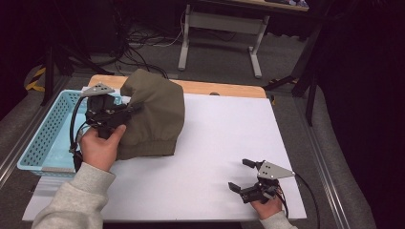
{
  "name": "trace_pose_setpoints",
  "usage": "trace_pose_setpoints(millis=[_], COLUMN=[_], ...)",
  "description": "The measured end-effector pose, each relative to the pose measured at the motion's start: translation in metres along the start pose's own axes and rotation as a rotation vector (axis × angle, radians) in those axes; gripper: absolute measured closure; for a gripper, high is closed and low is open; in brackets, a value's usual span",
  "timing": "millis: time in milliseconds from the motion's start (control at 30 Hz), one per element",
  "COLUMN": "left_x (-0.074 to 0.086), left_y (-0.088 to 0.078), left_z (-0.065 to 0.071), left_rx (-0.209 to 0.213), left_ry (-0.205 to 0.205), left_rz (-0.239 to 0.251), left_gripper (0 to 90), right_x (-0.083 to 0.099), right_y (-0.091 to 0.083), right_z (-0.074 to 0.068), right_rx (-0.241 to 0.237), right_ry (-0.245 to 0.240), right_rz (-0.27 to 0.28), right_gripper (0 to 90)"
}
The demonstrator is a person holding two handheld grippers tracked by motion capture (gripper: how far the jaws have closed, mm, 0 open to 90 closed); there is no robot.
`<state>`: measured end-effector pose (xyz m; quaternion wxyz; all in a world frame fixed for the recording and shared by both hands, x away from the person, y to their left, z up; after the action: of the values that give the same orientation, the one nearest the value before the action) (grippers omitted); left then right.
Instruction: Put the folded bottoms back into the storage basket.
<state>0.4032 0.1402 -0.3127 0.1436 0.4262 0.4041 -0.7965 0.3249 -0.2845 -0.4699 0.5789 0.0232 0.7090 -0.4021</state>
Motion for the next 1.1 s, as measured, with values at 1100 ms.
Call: trace_pose_setpoints(millis=[1100], left_x=[0.0], left_y=[-0.061], left_z=[-0.031], left_rx=[-0.057], left_ry=[-0.04], left_rz=[0.072], left_gripper=[81.9], right_x=[0.0], right_y=[0.0], right_z=[0.0], right_rx=[0.003], right_ry=[0.002], right_rz=[-0.003], right_gripper=[0.5])
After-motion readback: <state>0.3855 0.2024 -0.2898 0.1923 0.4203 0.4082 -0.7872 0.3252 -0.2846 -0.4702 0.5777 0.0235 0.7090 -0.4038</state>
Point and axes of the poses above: each handheld gripper's, and its own axes: y roughly forward along the jaws, x roughly out of its underside, z roughly to its right, the point moved 3 cm from there along y, roughly forward along the jaws, and after that the axes turned 8 degrees about -z, right-handed, at the moved point
